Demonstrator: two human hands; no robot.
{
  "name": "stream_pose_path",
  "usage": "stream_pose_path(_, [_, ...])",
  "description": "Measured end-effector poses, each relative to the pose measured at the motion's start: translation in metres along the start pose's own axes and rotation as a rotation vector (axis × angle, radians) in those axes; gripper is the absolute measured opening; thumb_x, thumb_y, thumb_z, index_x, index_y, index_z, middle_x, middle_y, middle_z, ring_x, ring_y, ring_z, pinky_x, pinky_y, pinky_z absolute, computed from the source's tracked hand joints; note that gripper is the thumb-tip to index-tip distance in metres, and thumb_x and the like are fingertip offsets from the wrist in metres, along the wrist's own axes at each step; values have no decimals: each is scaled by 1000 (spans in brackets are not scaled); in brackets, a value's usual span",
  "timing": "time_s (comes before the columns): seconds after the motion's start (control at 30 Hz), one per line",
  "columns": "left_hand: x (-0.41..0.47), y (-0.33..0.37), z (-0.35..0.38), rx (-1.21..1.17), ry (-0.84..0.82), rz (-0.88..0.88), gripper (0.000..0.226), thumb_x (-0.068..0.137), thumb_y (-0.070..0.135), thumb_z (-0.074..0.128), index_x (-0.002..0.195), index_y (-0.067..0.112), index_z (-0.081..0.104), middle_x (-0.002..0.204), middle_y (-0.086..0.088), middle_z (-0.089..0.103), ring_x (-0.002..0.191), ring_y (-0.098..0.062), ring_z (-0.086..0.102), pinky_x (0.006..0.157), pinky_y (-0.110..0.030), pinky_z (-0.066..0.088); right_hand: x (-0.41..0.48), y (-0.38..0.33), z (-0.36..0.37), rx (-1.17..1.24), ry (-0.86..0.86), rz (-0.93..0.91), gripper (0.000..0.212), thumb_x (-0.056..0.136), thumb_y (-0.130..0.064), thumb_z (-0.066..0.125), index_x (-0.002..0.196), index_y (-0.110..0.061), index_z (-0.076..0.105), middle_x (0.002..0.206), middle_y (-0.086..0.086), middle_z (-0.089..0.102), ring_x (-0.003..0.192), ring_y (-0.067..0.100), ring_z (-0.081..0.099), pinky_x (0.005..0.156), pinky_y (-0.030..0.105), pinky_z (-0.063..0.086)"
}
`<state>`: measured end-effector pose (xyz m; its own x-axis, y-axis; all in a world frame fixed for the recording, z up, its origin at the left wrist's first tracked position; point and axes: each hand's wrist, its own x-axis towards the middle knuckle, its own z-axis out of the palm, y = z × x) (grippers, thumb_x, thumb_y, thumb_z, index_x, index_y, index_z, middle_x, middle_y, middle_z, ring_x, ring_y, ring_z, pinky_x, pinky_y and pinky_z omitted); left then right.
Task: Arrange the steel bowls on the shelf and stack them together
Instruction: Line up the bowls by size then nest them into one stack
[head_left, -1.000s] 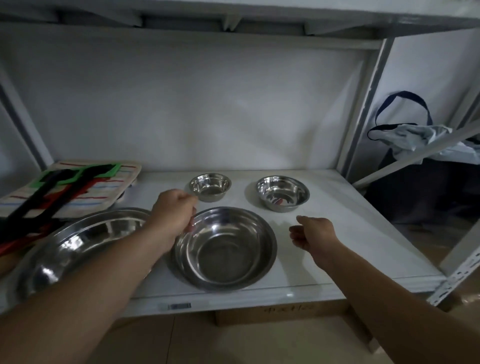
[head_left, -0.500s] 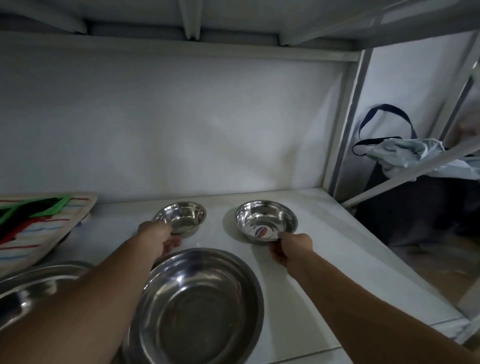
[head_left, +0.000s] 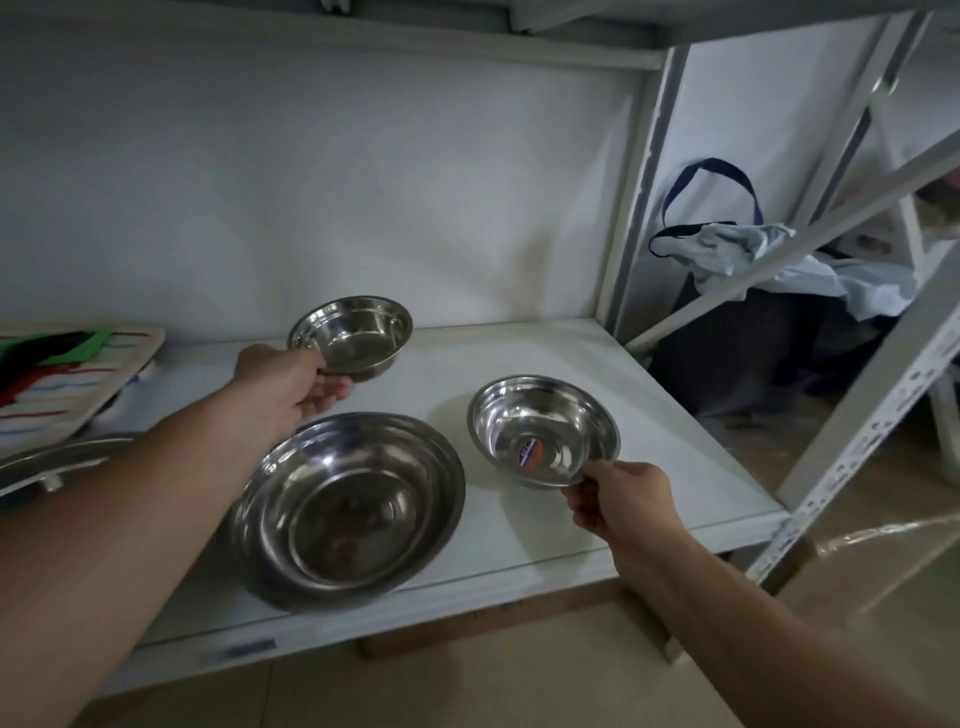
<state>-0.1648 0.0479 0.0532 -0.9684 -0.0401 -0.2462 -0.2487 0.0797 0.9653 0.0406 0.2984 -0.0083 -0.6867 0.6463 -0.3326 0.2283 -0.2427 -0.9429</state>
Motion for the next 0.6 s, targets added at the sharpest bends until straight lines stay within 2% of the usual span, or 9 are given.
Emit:
stream_pose_path(0.1, [-14, -5, 9, -20, -16, -12, 16, 101, 5, 50, 90, -3, 59, 40, -7, 66, 29, -10, 62, 32, -16, 48, 6, 12, 3, -4, 28, 24, 17, 89, 7, 56, 79, 9, 69, 58, 16, 62, 44, 20, 55, 46, 28, 49])
stream_pose_path(0.27, [-46, -11, 16, -9, -40, -27, 18, 100, 6, 52, 109, -6, 61, 42, -7, 68, 31, -10, 64, 31, -16, 46, -3, 29, -2, -21, 12, 52, 15, 88, 6, 57, 74, 4, 63, 55, 16, 58, 46, 23, 53, 50, 31, 44])
stream_pose_path(0.4, [-72, -9, 29, -1, -61, -20, 21, 100, 7, 53, 111, -9, 63, 45, -8, 69, 34, -11, 65, 32, -17, 48, -14, 34, -8, 23, 36, 81, 34, 97, -15, 60, 76, 10, 68, 58, 16, 69, 54, 27, 62, 55, 35, 51])
stream_pose_path(0.5, [-108, -4, 68, -3, -141, 19, 23, 97, 1, 54, 110, -14, 66, 49, -12, 70, 35, -13, 65, 35, -19, 52, -28, 38, -23, 121, 90, 125, 39, 101, -19, 55, 73, 5, 66, 56, 15, 72, 59, 29, 65, 66, 42, 54])
stream_pose_path(0.6, [-149, -10, 135, -17, -270, 0, 21, 95, -4, 54, 111, -15, 64, 56, -16, 69, 36, -15, 64, 37, -22, 53, -39, 47, -37, 305, 148, 199, 25, 100, -10, 53, 78, 0, 58, 54, 15, 69, 49, 25, 58, 55, 35, 46])
